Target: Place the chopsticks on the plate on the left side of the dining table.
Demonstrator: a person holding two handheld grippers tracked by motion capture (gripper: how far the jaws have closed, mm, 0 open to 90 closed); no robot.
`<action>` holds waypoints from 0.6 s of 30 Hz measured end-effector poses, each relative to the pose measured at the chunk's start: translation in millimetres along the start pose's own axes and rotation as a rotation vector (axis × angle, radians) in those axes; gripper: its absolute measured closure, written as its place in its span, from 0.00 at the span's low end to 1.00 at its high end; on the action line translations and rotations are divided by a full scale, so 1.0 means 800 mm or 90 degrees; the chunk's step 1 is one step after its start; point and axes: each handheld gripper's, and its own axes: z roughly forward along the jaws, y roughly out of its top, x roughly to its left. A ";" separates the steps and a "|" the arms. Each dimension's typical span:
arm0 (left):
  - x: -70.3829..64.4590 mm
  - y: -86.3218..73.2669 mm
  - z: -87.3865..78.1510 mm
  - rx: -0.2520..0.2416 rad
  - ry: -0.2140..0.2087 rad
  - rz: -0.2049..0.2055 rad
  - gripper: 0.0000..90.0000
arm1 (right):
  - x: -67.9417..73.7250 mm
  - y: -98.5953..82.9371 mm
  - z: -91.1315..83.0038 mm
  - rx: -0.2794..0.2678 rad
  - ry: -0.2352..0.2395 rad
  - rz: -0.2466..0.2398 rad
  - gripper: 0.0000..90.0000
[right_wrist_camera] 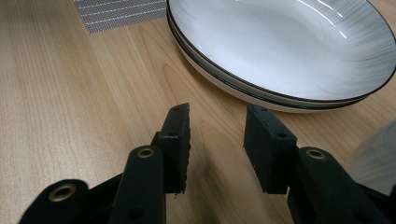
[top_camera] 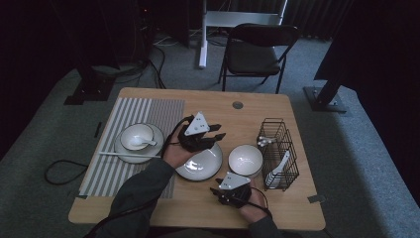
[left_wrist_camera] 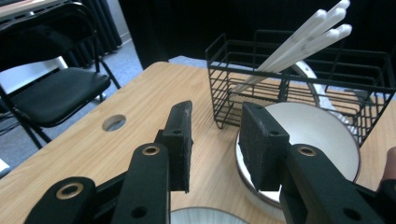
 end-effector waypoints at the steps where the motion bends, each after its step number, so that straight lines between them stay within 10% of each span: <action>1: -0.001 0.002 0.002 -0.001 -0.002 0.002 0.73 | 0.000 0.000 0.000 0.001 0.000 0.000 0.67; 18: -0.018 0.029 0.039 0.007 -0.045 0.046 0.73 | -0.001 -0.002 0.000 -0.001 -0.001 0.001 0.67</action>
